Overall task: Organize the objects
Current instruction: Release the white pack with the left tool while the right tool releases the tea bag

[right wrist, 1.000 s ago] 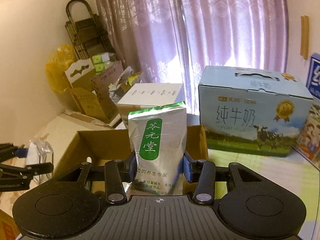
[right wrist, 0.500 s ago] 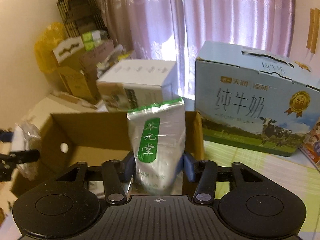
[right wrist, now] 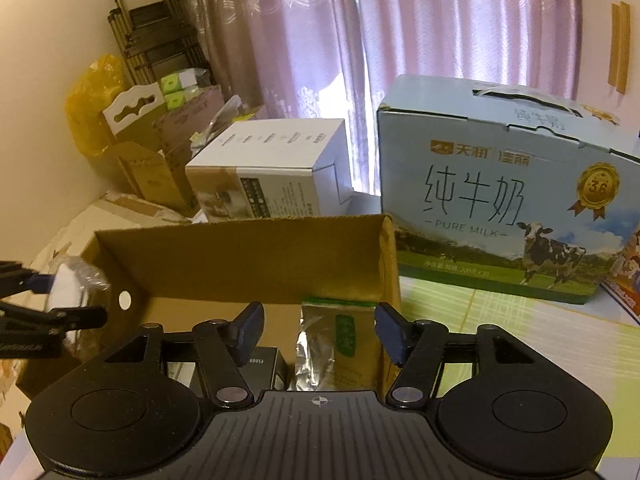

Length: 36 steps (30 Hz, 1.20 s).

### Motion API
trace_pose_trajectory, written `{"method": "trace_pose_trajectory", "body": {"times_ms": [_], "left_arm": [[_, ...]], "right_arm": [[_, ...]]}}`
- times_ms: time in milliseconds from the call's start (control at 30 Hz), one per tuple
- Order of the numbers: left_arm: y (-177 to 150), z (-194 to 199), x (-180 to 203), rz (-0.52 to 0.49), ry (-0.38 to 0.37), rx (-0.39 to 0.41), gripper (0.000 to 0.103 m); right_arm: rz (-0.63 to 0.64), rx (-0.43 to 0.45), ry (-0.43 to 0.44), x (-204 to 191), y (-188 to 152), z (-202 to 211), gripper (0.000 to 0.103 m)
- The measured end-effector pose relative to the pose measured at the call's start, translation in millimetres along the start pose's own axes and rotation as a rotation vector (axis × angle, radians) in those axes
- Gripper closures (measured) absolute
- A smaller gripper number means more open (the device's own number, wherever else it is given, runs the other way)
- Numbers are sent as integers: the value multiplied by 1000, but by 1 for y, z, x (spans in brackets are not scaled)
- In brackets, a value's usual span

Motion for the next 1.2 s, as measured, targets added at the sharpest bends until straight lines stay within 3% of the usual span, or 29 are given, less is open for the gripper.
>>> {"method": "trace_pose_trajectory", "body": {"times_ms": [600, 933, 1200], "left_arm": [[8, -62, -6, -59, 40, -112, 44], [15, -51, -12, -61, 57, -57, 23], [11, -27, -15, -27, 39, -39, 19]], "right_arm": [[0, -23, 2, 2, -2, -12, 44], [13, -19, 44, -4, -9, 2, 44], [-2, 0, 71, -7, -16, 25, 43]]}}
Point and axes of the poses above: each gripper's, at about its wrist camera, not at the fingertips, and z roughly against the way its jaws point, x to its right, y to its top, the point moved 5 cm from there along -z, roughly the way its jaws point, and after that the axes turned 11 degrees about -z, right-handed, at the moved point
